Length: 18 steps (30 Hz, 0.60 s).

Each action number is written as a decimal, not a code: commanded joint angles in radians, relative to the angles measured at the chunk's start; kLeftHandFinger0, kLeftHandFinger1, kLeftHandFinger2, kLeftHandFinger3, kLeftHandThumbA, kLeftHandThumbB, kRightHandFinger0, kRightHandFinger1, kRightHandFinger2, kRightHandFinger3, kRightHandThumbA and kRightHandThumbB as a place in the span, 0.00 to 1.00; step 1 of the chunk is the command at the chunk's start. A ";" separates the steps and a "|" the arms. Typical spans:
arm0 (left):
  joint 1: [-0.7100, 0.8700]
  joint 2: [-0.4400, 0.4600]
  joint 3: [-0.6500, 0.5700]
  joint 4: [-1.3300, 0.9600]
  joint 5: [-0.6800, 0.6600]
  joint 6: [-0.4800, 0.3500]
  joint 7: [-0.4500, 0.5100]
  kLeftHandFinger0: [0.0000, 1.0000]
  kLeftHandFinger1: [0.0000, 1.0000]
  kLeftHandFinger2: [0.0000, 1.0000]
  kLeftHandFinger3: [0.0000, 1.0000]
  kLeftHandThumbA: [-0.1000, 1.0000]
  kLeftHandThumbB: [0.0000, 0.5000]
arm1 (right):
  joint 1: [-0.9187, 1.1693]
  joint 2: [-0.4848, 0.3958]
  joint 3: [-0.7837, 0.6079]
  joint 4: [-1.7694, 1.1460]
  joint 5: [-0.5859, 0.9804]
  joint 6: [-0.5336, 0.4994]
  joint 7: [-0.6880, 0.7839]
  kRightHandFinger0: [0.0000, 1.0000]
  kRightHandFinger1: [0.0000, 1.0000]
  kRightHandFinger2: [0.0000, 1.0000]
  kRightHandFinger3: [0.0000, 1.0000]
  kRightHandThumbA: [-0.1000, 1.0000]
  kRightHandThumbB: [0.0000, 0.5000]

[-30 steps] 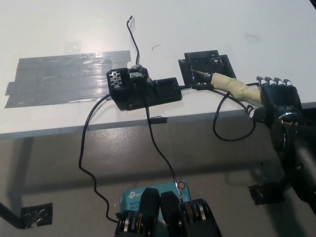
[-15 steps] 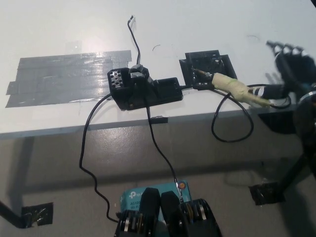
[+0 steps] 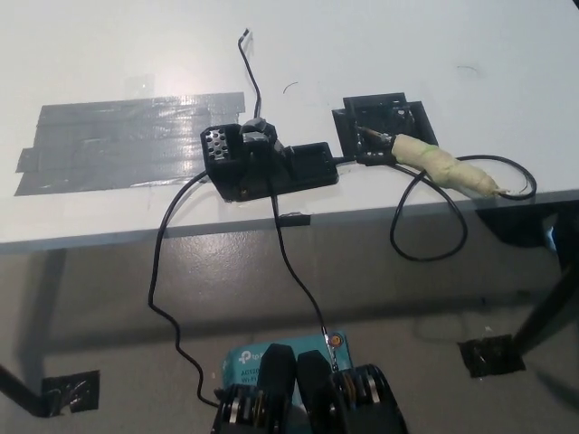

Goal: The robot uses its right hand to grab the soldering gun kept on the middle of the table and pulls it out of its base and keep it on the right side of the base

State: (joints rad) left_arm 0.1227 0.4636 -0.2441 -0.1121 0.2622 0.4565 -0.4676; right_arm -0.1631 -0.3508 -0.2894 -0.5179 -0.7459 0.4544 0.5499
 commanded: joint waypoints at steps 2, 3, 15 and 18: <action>-0.036 -0.011 0.033 0.014 -0.027 0.014 -0.004 0.74 0.82 0.98 1.00 0.39 0.46 | 0.339 0.099 -0.205 -0.054 0.388 -0.089 -0.069 1.00 1.00 1.00 1.00 0.98 0.60; -0.038 -0.010 0.035 0.016 -0.035 0.014 -0.001 0.72 0.81 0.97 1.00 0.40 0.48 | 0.369 0.119 -0.206 -0.005 0.408 -0.138 -0.090 1.00 1.00 1.00 1.00 0.94 0.58; -0.037 -0.005 0.084 0.035 -0.060 -0.002 0.021 0.65 0.75 0.92 1.00 0.43 0.50 | 0.334 0.141 -0.239 0.331 0.565 -0.208 -0.089 1.00 1.00 1.00 1.00 0.81 0.45; -0.025 -0.012 0.098 0.030 -0.071 -0.004 0.024 0.68 0.78 0.93 1.00 0.41 0.50 | 0.331 0.123 -0.223 0.377 0.567 -0.208 -0.075 1.00 1.00 1.00 1.00 0.77 0.37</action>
State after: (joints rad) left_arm 0.0882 0.4533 -0.1849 -0.0697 0.2399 0.4557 -0.4644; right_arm 0.1906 -0.2047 -0.4817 -0.1985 -0.3818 0.3480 0.5125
